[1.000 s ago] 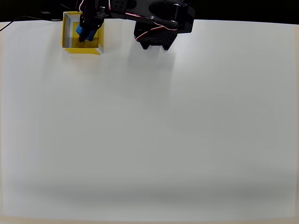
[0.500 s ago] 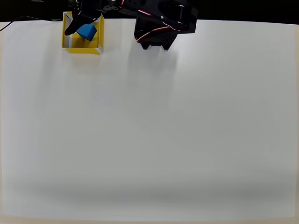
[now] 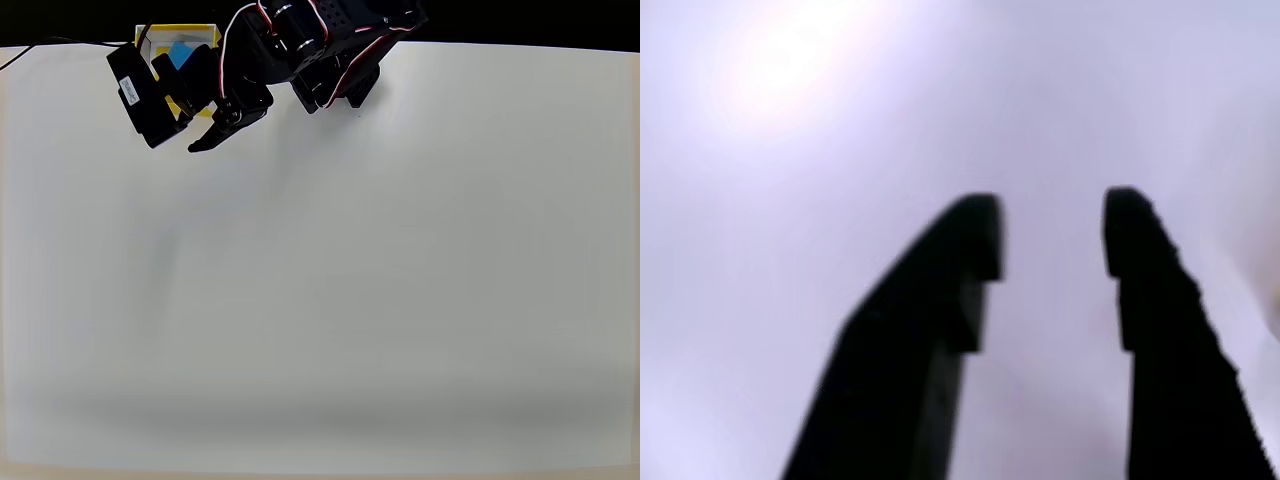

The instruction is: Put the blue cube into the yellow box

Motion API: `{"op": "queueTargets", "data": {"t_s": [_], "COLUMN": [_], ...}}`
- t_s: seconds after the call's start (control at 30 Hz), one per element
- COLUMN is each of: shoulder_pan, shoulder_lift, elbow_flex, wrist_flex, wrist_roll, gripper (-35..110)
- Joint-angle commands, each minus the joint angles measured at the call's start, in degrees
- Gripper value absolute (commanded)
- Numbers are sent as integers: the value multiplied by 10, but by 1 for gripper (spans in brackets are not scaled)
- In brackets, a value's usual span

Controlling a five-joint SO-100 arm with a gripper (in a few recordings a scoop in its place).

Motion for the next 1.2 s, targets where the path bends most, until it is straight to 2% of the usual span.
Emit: {"op": "queueTargets", "data": {"t_s": [0.0, 0.2, 0.4, 0.53, 0.77, 0.9, 1.0, 1.17], "shoulder_pan": [-103, -221, -320, -373, -440, -441, -426, -421], "shoulder_lift": [40, 110, 200, 251, 294, 294, 294, 294], "elbow_flex": [33, 192, 357, 442, 468, 495, 533, 533], "wrist_flex": [-58, -180, -185, -150, 11, 19, 15, 79], "wrist_roll": [4, -2, -11, -20, -28, -22, -53, -77], "gripper": [1, 0, 0, 0, 0, 0, 0, 0]}}
